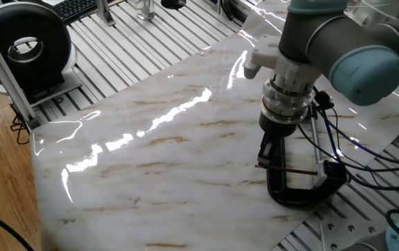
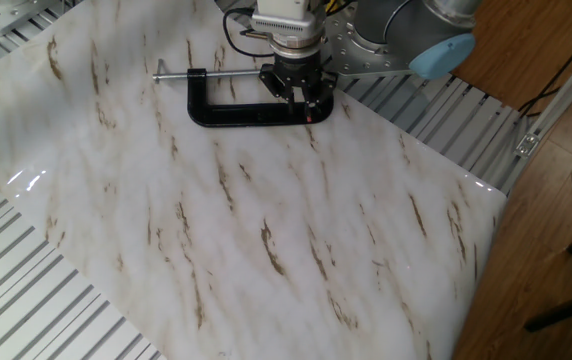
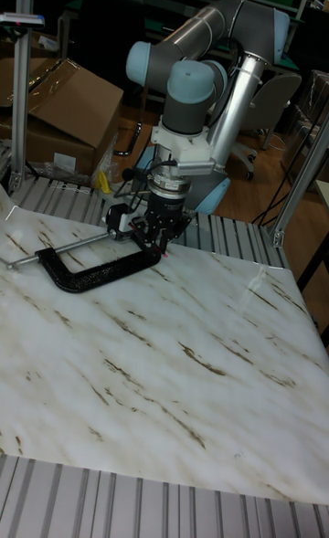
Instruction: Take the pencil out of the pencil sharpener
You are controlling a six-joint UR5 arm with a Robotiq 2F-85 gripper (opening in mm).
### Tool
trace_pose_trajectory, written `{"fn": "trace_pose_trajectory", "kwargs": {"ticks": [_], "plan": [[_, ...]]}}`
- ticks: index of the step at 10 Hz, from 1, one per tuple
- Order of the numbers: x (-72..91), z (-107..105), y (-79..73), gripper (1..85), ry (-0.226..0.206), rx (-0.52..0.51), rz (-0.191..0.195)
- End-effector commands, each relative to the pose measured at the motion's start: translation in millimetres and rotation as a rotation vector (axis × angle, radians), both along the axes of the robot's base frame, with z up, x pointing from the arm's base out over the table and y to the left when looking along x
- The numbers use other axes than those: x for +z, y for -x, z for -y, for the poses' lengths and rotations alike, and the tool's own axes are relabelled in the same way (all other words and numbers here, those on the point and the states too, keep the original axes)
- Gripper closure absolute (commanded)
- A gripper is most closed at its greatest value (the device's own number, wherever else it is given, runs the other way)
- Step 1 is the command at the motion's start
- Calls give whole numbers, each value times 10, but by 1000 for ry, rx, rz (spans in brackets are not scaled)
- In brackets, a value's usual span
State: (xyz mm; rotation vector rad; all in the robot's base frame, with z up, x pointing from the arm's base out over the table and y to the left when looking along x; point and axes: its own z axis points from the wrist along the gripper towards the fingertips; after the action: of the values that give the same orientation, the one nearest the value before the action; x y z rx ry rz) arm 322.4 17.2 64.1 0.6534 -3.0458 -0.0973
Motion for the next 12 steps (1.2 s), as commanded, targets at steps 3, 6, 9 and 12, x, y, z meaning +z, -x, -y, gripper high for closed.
{"fn": "trace_pose_trajectory", "kwargs": {"ticks": [3,6,9,12], "plan": [[10,21,-58,550,7,7,22],[9,53,-82,567,19,0,31],[9,53,-122,587,19,-6,46],[11,45,-202,607,16,-5,76]]}}
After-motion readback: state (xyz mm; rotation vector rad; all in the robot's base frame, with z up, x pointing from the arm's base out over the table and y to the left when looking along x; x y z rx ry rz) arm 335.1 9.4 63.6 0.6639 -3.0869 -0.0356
